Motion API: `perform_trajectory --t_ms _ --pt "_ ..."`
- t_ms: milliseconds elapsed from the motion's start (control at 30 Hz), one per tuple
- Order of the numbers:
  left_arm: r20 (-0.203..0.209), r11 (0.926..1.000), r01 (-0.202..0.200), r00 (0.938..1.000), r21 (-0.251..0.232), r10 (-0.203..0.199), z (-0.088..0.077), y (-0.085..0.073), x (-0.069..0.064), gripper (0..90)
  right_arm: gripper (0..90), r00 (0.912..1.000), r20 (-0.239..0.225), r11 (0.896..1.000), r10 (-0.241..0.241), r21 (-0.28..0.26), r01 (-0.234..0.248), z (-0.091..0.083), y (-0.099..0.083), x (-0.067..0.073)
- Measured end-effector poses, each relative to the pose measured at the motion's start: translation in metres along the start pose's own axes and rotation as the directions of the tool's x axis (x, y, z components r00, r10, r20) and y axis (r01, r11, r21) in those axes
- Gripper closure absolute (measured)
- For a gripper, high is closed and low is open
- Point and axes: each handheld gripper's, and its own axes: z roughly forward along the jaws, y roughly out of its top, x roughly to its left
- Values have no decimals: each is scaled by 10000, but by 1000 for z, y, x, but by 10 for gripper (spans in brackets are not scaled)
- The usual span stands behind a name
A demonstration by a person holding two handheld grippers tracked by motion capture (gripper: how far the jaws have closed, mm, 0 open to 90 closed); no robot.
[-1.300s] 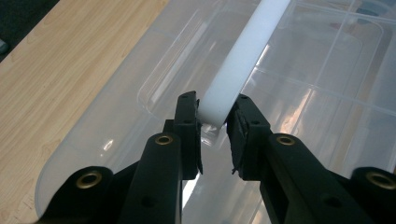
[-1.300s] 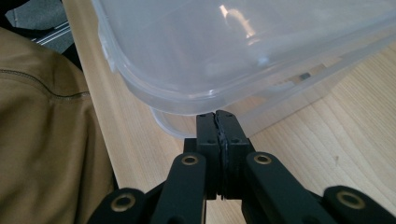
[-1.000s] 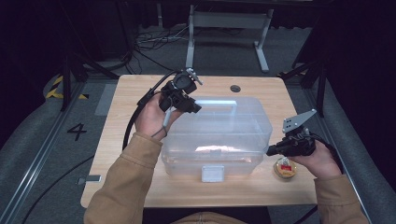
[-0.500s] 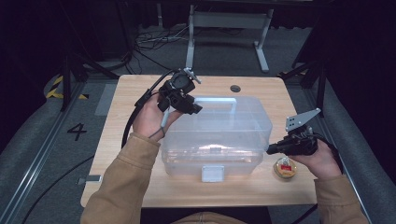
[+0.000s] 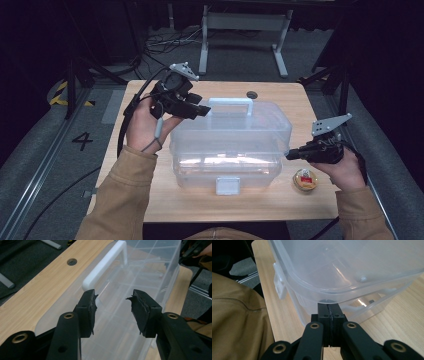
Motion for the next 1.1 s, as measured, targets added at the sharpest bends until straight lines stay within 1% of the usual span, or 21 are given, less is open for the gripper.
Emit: perform_trajectory --t_ms 100,167,267,433,533,767,933,1000,1033,1067,1100 --pt "419 9999 -66 9991 92 62 -6 -3 -1 577 900 9998 178 9995 132 -296 -127 -3 1 0" --pt "512 9998 -159 9986 90 154 -10 -6 -2 617 900 9994 280 9987 190 -488 -176 -5 2 1" --pt "602 9998 -220 9979 -4 220 -16 -10 -4 646 900 9990 393 9969 230 -758 -200 -6 3 1" --pt "566 9998 -187 9982 -117 193 -25 -18 -10 721 900 9975 607 9915 355 -1272 -276 -9 4 1" --pt "514 9997 -110 9986 -203 120 -29 -24 -13 754 900 9966 679 9888 463 -1447 -360 -10 5 1" --pt "517 9996 -66 9986 -275 80 -33 -39 -18 847 900 9932 710 9782 919 -1928 -768 -12 6 -2" --pt "556 9996 -70 9984 -286 86 -33 -50 -22 859 900 9912 891 9737 979 -2142 -769 -13 8 -2" --pt "552 9996 -72 9984 -270 86 -33 -51 -23 861 900 9903 937 9719 1023 -2218 -794 -13 8 -2" --pt "572 9997 -48 9983 -236 61 -32 -55 -24 863 900 9900 966 9709 1029 -2260 -789 -13 9 -2" --pt "572 9997 -48 9983 -236 61 -32 -55 -24 863 900 9895 990 9699 1049 -2301 -798 -13 9 -2" --pt "579 9996 28 9983 -288 -11 -30 -59 -24 863 900 9890 1024 9684 1065 -2361 -798 -13 9 -2"
